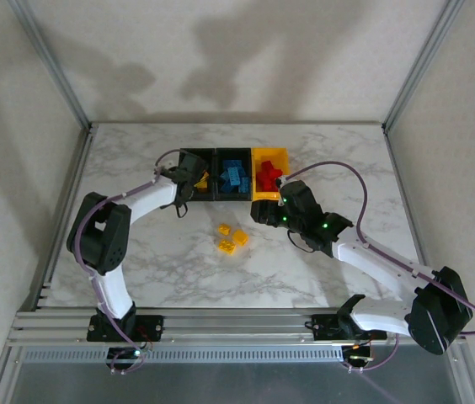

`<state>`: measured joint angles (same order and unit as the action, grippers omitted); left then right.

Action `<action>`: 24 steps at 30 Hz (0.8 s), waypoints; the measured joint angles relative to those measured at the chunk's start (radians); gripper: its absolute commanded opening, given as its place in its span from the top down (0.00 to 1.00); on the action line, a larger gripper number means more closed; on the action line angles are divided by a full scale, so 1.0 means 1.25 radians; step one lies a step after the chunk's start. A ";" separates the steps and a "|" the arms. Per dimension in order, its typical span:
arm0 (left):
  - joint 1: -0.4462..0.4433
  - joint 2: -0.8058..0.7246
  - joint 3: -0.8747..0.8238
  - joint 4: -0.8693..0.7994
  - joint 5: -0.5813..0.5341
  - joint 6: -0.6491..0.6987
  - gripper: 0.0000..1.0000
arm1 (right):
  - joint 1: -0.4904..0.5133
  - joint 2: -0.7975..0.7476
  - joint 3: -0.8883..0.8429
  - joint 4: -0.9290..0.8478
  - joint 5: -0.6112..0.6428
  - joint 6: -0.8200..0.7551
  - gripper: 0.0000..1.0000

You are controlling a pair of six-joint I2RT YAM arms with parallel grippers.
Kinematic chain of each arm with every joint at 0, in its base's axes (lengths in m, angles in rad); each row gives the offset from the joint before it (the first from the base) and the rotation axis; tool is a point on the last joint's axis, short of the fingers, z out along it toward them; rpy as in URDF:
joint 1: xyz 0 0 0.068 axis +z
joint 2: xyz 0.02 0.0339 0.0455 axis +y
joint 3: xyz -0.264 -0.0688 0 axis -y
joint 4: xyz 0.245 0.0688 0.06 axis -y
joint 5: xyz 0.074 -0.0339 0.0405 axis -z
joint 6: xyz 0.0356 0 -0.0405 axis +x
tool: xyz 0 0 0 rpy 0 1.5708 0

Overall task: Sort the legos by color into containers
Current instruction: Rotate the container at the top-center of the table, then pick up the lego from the center of the table.

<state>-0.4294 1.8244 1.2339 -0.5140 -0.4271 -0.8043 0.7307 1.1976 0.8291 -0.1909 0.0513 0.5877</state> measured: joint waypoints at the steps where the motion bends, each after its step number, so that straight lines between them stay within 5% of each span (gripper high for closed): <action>1: -0.012 -0.014 0.000 -0.009 0.002 0.002 0.26 | 0.000 0.000 0.000 0.000 0.000 0.000 0.33; 12: -0.155 -0.255 -0.091 -0.023 0.217 0.028 0.29 | 0.000 -0.058 -0.025 -0.018 0.004 0.000 0.33; 24: -0.307 -0.141 -0.064 0.001 0.372 0.102 0.32 | -0.002 -0.118 -0.066 -0.050 0.027 0.003 0.33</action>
<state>-0.8135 1.6478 1.1534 -0.5125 0.0383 -0.6769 0.7284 1.0504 0.7467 -0.2539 0.0845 0.5915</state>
